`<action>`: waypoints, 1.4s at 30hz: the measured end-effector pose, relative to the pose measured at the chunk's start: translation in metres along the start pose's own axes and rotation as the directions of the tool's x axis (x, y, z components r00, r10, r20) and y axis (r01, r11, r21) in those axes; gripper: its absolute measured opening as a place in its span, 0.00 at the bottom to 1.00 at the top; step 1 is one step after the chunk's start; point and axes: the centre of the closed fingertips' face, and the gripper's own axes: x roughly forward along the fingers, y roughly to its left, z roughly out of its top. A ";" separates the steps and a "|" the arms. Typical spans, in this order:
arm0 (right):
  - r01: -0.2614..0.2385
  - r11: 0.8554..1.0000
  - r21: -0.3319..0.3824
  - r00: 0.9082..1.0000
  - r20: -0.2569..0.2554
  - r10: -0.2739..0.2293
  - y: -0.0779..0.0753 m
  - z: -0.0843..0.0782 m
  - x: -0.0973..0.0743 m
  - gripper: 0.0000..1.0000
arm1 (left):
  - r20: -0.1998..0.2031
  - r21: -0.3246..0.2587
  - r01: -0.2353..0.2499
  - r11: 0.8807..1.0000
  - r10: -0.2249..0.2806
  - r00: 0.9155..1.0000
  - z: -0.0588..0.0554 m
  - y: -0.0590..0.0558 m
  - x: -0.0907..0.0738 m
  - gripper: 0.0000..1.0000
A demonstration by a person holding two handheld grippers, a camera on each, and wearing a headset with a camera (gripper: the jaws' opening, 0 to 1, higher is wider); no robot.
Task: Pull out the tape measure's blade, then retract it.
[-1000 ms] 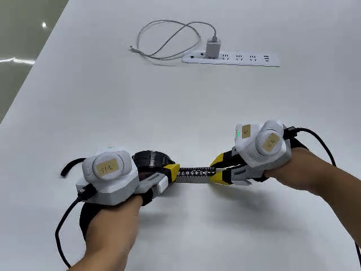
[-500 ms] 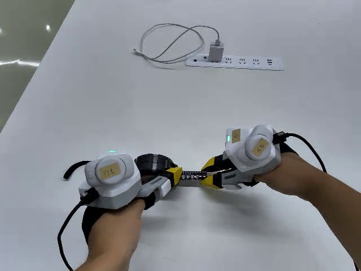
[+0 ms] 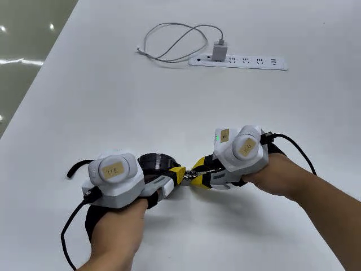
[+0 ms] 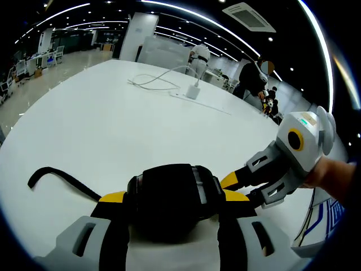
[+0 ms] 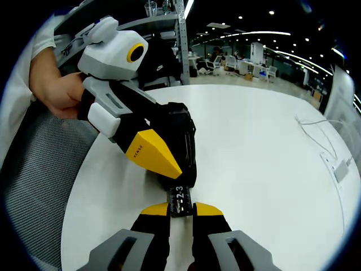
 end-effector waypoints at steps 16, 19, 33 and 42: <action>-0.007 1.000 0.009 1.000 0.026 0.007 0.001 0.008 0.009 0.11 | 0.000 0.001 -0.001 1.000 0.001 1.000 0.000 0.000 0.000 0.60; -0.006 1.000 0.008 1.000 0.028 0.006 0.001 0.010 0.011 0.11 | 0.000 0.003 -0.002 1.000 0.002 1.000 0.000 0.000 0.000 0.60; -0.001 1.000 0.019 1.000 0.030 0.000 0.002 0.009 0.011 0.11 | -0.001 0.018 -0.007 1.000 0.007 1.000 0.000 -0.001 0.001 0.60; -0.001 1.000 0.031 1.000 0.029 0.000 0.004 0.008 0.012 0.12 | -0.003 0.041 -0.001 0.999 0.001 1.000 0.000 -0.002 0.001 0.62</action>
